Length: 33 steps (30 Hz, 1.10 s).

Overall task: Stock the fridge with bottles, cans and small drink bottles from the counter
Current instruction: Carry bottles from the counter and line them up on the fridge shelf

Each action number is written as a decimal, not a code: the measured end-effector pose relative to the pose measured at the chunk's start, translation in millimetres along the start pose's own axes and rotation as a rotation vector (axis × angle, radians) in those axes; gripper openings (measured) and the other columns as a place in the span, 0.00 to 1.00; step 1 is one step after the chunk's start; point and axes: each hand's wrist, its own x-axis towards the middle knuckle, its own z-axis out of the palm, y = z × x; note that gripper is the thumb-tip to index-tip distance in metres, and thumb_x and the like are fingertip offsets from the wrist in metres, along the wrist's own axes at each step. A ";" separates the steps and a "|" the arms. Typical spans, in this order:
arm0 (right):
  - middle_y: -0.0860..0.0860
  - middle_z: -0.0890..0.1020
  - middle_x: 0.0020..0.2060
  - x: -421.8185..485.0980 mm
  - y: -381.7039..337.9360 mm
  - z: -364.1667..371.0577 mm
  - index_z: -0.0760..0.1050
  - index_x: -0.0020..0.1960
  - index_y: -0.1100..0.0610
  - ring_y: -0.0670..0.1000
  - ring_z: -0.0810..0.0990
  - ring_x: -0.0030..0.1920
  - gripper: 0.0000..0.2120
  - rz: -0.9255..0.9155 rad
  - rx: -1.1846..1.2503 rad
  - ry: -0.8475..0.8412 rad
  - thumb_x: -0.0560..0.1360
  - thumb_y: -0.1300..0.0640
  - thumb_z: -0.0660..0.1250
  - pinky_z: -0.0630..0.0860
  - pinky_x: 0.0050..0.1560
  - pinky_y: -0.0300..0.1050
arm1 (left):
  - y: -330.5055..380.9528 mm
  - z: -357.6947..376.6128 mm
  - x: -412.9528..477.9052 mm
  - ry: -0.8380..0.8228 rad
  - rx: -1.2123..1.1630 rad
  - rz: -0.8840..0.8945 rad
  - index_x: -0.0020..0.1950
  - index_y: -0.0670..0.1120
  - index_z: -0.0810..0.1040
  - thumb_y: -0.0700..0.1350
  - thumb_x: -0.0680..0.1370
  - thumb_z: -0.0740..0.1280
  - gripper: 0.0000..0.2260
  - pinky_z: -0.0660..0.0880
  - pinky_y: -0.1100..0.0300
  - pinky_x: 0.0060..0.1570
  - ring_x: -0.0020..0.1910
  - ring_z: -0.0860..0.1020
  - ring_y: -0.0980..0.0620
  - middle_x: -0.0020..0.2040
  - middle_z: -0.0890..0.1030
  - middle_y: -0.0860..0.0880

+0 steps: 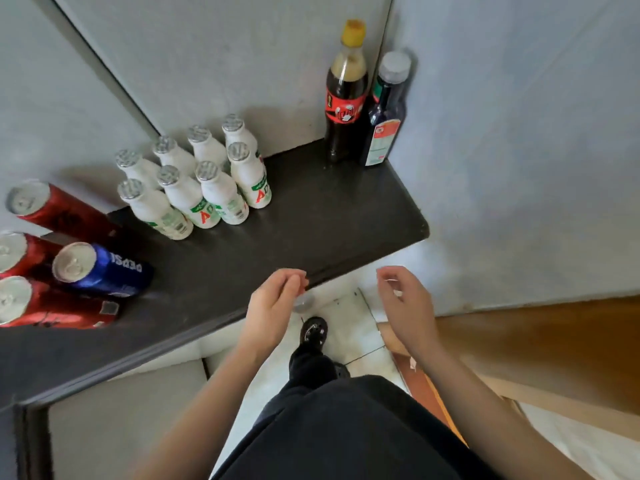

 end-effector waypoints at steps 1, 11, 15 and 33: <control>0.34 0.73 0.47 10.7 -13.8 -4.6 0.72 0.54 0.46 0.29 0.73 0.48 0.07 -0.035 0.001 0.043 0.79 0.55 0.61 0.67 0.42 0.22 | 16.3 -1.5 14.9 0.013 -0.026 0.045 0.50 0.53 0.78 0.43 0.81 0.59 0.10 0.74 0.62 0.51 0.47 0.80 0.59 0.46 0.82 0.54; 0.49 0.74 0.57 137.2 -134.5 -40.7 0.68 0.66 0.57 0.44 0.71 0.58 0.18 -0.313 -0.023 0.433 0.76 0.57 0.63 0.70 0.61 0.44 | 152.8 1.0 160.7 0.120 -0.027 0.526 0.65 0.46 0.71 0.47 0.79 0.60 0.15 0.69 0.70 0.59 0.59 0.72 0.65 0.61 0.74 0.53; 0.56 0.71 0.66 170.4 -159.8 -40.6 0.62 0.70 0.62 0.52 0.69 0.66 0.27 -0.356 -0.070 0.417 0.74 0.59 0.65 0.62 0.67 0.38 | 176.3 11.4 193.8 0.081 0.017 0.578 0.71 0.45 0.64 0.48 0.79 0.60 0.21 0.65 0.56 0.68 0.68 0.66 0.56 0.69 0.69 0.51; 0.50 0.73 0.50 199.9 -163.8 -35.4 0.73 0.62 0.56 0.48 0.74 0.50 0.19 -0.358 -0.179 0.403 0.74 0.50 0.67 0.72 0.52 0.43 | 160.5 2.4 200.3 0.077 -0.046 0.609 0.54 0.57 0.69 0.55 0.76 0.61 0.08 0.69 0.76 0.45 0.47 0.76 0.64 0.46 0.78 0.59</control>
